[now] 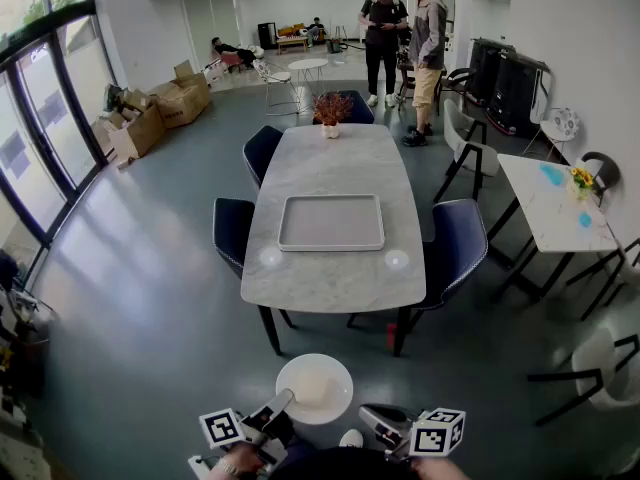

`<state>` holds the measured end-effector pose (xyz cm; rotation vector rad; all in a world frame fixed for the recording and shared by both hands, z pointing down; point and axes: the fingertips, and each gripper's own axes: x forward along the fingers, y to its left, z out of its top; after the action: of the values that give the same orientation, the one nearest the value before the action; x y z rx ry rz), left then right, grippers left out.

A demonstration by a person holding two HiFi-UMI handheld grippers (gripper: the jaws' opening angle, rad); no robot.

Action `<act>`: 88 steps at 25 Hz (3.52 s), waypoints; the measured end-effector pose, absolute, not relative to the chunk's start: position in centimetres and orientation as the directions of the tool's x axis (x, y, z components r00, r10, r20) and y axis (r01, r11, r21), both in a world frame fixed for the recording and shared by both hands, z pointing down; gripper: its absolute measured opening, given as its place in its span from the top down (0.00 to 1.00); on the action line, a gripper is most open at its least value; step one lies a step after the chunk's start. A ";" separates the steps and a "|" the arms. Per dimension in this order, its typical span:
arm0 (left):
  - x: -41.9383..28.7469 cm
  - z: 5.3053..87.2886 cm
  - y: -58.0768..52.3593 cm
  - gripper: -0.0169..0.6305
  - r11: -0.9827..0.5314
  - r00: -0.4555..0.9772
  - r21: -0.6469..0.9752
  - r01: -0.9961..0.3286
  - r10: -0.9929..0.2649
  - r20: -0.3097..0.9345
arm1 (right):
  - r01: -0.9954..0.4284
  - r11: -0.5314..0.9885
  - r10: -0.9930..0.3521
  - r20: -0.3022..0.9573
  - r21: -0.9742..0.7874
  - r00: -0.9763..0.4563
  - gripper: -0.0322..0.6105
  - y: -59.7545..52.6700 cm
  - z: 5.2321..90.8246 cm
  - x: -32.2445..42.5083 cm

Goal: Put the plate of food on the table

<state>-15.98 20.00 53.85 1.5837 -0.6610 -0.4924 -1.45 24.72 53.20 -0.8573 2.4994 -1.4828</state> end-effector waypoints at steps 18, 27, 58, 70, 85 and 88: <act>-15.8 54.0 19.8 0.92 -0.037 0.737 0.991 -0.127 -0.673 0.069 | -0.366 0.364 -0.529 0.133 -0.857 -0.838 0.93 24.3 53.3 -0.9; -15.4 54.0 19.5 0.92 -0.035 0.728 0.990 -0.139 -0.681 0.078 | -0.356 0.347 -0.535 0.129 -0.868 -0.835 0.93 23.8 53.6 0.2; -13.0 55.1 6.7 0.92 -0.001 0.789 0.989 -0.150 -0.602 0.119 | -0.378 0.204 -0.684 0.145 -0.903 -0.715 0.93 14.9 55.7 4.1; -16.8 55.2 -5.5 0.92 -0.008 0.822 0.990 -0.144 -0.558 0.115 | -0.394 0.169 -0.735 0.150 -0.904 -0.661 0.93 4.5 54.7 -0.3; -21.2 56.8 -15.9 0.92 -0.009 0.850 0.993 -0.115 -0.519 0.094 | -0.450 0.111 -0.793 0.194 -0.886 -0.577 0.93 -2.5 54.1 -5.1; -21.5 56.9 -16.9 0.92 -0.005 0.849 0.993 -0.118 -0.519 0.098 | -0.448 0.107 -0.794 0.195 -0.888 -0.576 0.93 -3.0 53.7 -5.7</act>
<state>-21.46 -16.90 56.87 1.5629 -0.5187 -0.3394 -5.66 -3.05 53.67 -1.2177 2.0609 -1.4580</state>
